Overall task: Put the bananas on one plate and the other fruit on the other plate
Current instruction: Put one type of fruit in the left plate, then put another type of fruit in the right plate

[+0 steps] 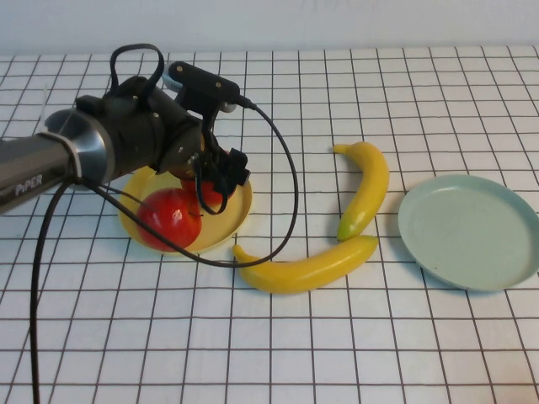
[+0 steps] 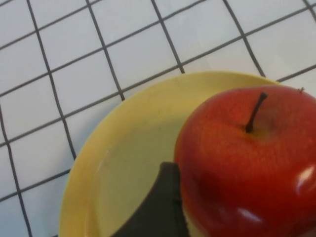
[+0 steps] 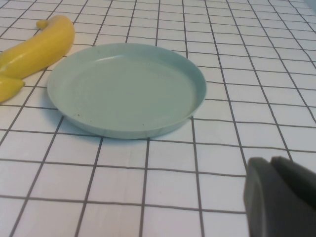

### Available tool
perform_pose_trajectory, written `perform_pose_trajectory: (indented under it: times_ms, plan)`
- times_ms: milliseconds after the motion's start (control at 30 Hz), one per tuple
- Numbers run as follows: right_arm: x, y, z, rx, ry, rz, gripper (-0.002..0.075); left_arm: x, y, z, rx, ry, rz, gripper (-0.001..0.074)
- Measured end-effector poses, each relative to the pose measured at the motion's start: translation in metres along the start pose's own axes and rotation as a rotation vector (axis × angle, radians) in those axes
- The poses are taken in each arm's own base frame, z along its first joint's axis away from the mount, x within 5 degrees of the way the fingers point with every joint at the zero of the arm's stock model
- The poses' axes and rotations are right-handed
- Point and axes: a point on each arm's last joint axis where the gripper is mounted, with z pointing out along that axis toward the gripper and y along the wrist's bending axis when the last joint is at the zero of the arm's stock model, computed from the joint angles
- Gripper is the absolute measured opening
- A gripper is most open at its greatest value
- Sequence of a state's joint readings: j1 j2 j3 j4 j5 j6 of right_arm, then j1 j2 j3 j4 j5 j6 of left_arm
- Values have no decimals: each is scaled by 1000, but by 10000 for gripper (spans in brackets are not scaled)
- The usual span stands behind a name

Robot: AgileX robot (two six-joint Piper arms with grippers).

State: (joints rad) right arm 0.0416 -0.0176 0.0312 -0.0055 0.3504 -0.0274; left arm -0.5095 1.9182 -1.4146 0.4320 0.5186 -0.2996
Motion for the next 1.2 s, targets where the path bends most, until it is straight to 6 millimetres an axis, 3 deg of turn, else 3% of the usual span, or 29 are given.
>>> perform_pose_trajectory:
  times_ms: [167, 300, 633, 700, 833, 900, 1000, 1200]
  plan:
    - [0, 0, 0, 0, 0, 0, -15, -2, 0, -2, 0, -15, 18, 668]
    - [0, 0, 0, 0, 0, 0, -15, -9, 5, -19, -9, -57, 63, 668]
    - [0, 0, 0, 0, 0, 0, -15, -32, 30, -119, -59, -256, 51, 655]
    - [0, 0, 0, 0, 0, 0, -15, -29, 33, -140, -45, -286, 17, 571]
    - [0, 0, 0, 0, 0, 0, -15, -7, 32, -171, 26, -324, -65, 211]
    - [0, 0, 0, 0, 0, 0, -15, 9, 32, -186, 51, -346, -95, 90]
    - [0, 0, 0, 0, 0, 0, -15, 34, 34, -205, 64, -367, -148, 29]
    - [0, 0, 0, 0, 0, 0, -15, 81, 42, -246, 41, -363, -240, 4]
